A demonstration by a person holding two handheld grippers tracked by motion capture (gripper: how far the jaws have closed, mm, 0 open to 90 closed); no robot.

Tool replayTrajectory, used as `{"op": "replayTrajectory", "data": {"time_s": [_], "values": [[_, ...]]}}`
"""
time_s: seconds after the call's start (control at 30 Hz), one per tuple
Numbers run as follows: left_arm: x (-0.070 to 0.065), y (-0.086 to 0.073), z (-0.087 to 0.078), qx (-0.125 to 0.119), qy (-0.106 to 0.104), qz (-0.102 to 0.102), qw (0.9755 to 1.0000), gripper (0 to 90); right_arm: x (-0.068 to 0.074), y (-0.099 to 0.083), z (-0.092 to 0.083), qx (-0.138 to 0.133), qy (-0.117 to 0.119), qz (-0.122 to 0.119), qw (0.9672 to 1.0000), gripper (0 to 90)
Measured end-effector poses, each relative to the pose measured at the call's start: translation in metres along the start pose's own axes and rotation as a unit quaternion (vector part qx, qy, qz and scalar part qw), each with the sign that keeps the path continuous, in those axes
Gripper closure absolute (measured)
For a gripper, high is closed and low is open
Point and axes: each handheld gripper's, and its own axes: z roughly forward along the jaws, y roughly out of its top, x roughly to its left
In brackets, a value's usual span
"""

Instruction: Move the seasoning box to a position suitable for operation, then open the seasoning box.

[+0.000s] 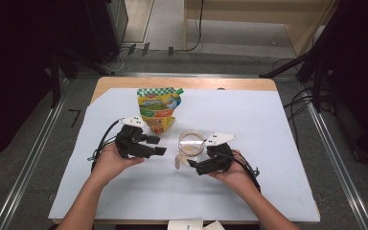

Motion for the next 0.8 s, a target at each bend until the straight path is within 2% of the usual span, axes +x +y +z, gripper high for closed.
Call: {"op": "replayTrajectory", "data": {"time_s": [0.03,0.07,0.1,0.17,0.23,0.27,0.3,0.33,0.37,0.4,0.5,0.57,0.63,0.7,0.8], "values": [[-0.002,0.0,0.004,0.011,-0.006,0.0,0.9999,58.5,0.002,-0.002,-0.011,0.004,0.026,0.001,0.9997,14.8],[-0.002,0.0,0.004,0.011,-0.006,0.0,0.9999,60.8,0.002,-0.002,-0.011,0.004,0.026,0.001,0.9997,14.8],[-0.004,-0.001,0.007,0.015,-0.006,0.004,0.9999,68.0,0.005,-0.004,-0.019,0.009,0.031,-0.006,0.9995,18.4],[-0.006,0.0,0.012,0.025,-0.008,0.006,0.9996,69.8,0.006,-0.005,-0.022,0.011,0.033,-0.011,0.9993,19.8],[-0.008,0.0,0.016,0.025,-0.011,0.004,0.9996,77.2,0.009,-0.007,-0.03,0.01,0.022,-0.018,0.9995,23.2],[-0.008,0.001,0.018,0.023,-0.009,0.005,0.9997,79.6,0.009,-0.007,-0.034,0.011,0.022,-0.015,0.9996,30.3],[-0.009,0.001,0.021,0.025,-0.01,0.003,0.9996,85.6,0.006,-0.007,-0.041,0.005,0.031,-0.008,0.9995,46.1],[-0.01,0.002,0.022,0.026,-0.01,0.004,0.9996,85.6,0.006,-0.007,-0.041,0.005,0.031,-0.008,0.9995,46.1],[-0.01,0.002,0.025,0.024,-0.014,0.005,0.9996,89.8,0.004,-0.006,-0.047,-0.001,0.033,-0.003,0.9994,58.8],[-0.01,0.002,0.027,0.023,-0.017,0.002,0.9996,89.8,0.004,-0.006,-0.047,-0.001,0.033,-0.003,0.9994,58.8],[-0.014,0.002,0.035,0.027,-0.023,0.007,0.9993,90.0,0.001,-0.004,-0.051,-0.009,0.023,0.007,0.9997,74.7],[-0.016,0.003,0.038,0.032,-0.026,0.012,0.9991,90.0,0.0,-0.004,-0.051,-0.004,0.014,0.02,0.9997,81.6],[-0.019,0.004,0.041,0.031,-0.026,0.014,0.9991,90.0,-0.001,-0.004,-0.051,-0.002,0.008,0.021,0.9997,88.9],[-0.019,0.004,0.044,0.034,-0.027,0.013,0.999,90.0,-0.002,-0.004,-0.05,-0.001,0.006,0.025,0.9997,90.0],[-0.021,0.004,0.045,0.036,-0.025,0.027,0.9986,90.0,-0.003,-0.003,-0.049,0.005,0.009,0.04,0.9991,90.0]]}}
